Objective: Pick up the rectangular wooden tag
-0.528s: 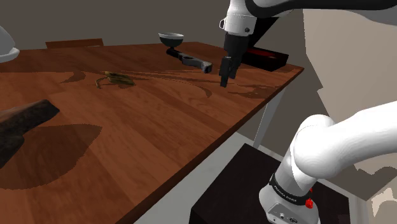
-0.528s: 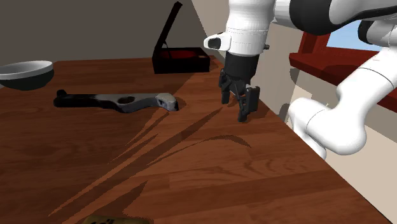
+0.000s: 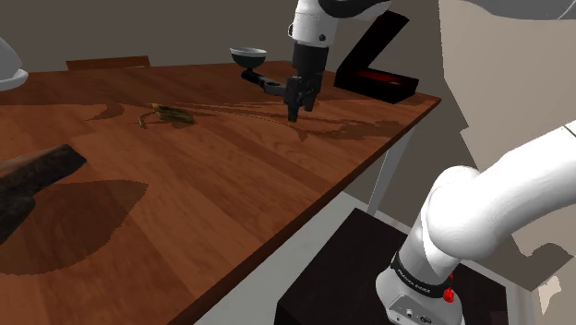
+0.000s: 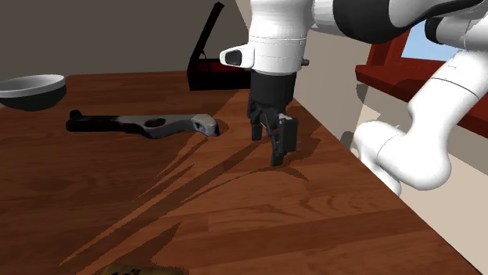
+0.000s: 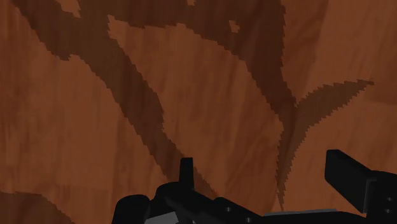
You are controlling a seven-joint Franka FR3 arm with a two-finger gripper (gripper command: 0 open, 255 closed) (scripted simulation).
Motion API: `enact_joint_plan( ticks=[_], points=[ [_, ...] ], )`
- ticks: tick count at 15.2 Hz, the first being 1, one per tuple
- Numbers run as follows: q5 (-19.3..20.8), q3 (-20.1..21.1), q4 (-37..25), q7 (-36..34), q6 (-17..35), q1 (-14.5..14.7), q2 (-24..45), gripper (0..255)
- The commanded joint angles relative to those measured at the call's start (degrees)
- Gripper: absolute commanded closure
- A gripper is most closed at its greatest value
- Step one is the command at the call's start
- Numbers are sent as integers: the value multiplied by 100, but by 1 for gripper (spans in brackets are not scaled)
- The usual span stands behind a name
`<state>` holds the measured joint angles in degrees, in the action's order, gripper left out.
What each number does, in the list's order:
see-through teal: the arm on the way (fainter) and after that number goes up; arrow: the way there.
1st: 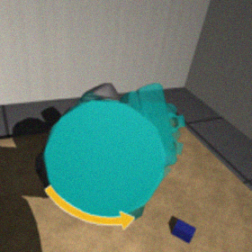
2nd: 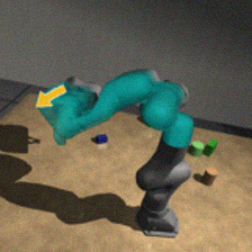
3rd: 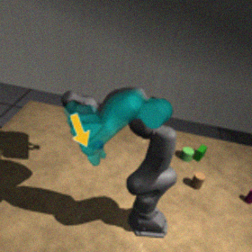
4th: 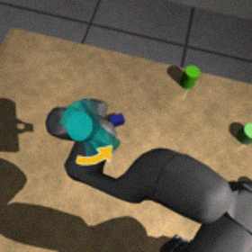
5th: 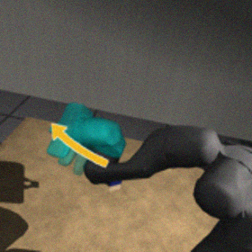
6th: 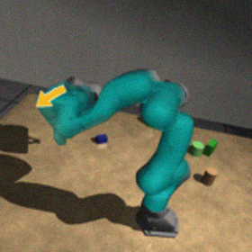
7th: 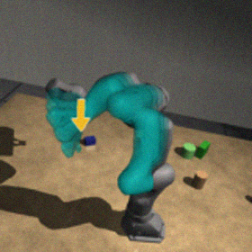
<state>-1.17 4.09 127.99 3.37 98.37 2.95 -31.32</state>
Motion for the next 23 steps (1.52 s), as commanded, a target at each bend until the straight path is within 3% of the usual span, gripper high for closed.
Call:
enact_joint_plan(
  ticks=[1, 14, 19, 23],
  points=[
    [-110, 100, -291, -126, 119, 57, 381, 0],
    [-413, 563, -2914, -768, 297, 342, 2933, 0],
    [-377, 701, -4350, -1031, 78, 504, 4039, 0],
    [-283, 784, -5866, -1250, -297, 701, 5083, 0]
  ],
)
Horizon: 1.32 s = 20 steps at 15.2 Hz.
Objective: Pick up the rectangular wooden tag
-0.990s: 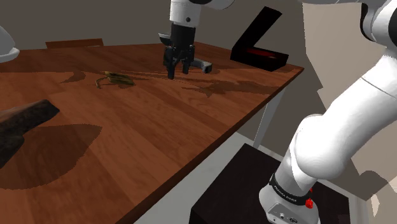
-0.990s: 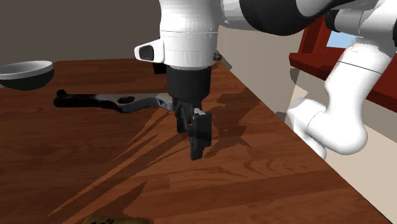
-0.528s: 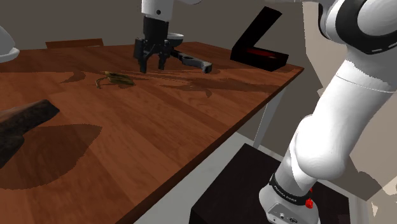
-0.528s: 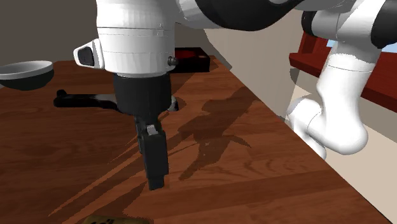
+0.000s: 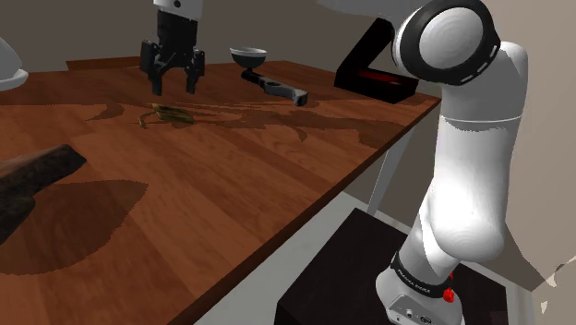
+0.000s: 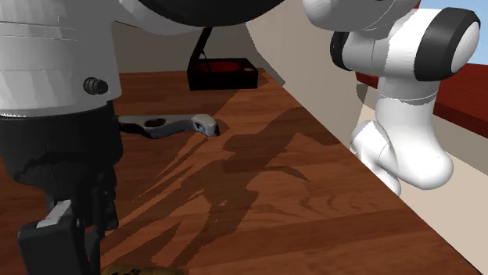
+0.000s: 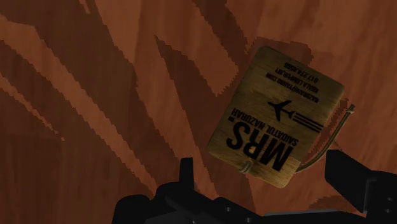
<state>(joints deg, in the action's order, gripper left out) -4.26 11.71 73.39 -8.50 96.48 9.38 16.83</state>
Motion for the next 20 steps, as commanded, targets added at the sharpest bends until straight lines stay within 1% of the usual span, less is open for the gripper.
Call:
enact_joint_plan(
  ticks=[1, 2, 3, 10, 12, 13, 20],
  points=[
    [60, 38, -880, -119, -251, 124, 577, 0],
    [100, 50, -1426, -176, -427, 203, 921, 0],
    [112, 49, -1608, -192, -489, 231, 1033, 0],
    [42, 46, -552, -93, 268, 152, 738, 0],
    [42, 46, -551, -93, 268, 152, 738, 0],
    [41, 46, -543, -93, 269, 152, 731, 255],
    [43, 46, -553, -95, 267, 154, 738, 255]
  ],
)
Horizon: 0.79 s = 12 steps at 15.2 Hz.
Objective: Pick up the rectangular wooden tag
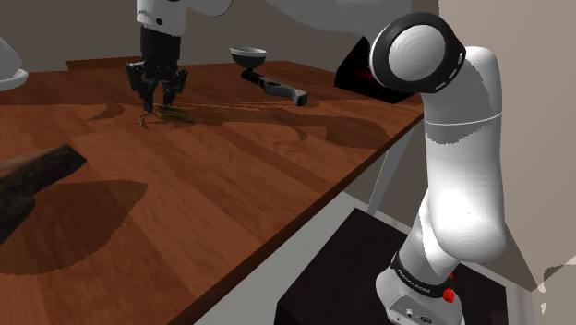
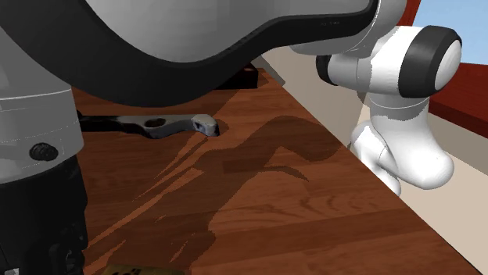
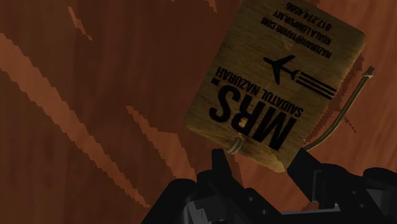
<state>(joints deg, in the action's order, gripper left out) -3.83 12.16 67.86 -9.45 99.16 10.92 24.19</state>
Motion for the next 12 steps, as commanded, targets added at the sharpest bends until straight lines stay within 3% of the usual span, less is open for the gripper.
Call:
enact_joint_plan(
  ticks=[1, 12],
  points=[
    [0, 1, 1, 0, 0, 1, 1, 255],
    [100, 1, -1505, -133, -1045, 121, 455, 255]
  ],
)
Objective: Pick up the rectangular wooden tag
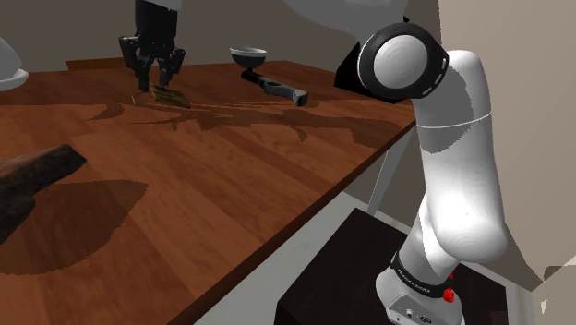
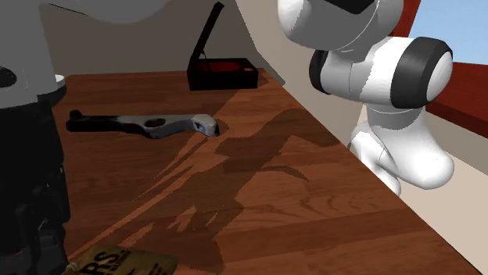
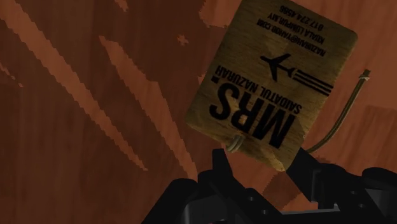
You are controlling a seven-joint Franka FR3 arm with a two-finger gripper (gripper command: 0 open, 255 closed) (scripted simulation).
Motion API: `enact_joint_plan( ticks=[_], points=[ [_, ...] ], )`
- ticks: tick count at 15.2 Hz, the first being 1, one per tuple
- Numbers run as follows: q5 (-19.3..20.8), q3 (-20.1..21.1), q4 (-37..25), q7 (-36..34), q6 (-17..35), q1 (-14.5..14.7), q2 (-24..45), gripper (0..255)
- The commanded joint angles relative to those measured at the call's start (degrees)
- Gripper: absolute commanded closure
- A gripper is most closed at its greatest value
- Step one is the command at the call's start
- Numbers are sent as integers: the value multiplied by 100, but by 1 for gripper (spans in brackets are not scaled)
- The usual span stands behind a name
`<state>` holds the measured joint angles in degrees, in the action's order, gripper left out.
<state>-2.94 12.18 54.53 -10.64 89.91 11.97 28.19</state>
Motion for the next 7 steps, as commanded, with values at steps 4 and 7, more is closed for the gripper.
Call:
enact_joint_plan(
  ticks=[4, 7],
  points=[
    [90, -8, -1200, -84, -725, 127, 474, 255],
    [126, -16, -1675, -109, -979, 185, 691, 255]
  ],
)
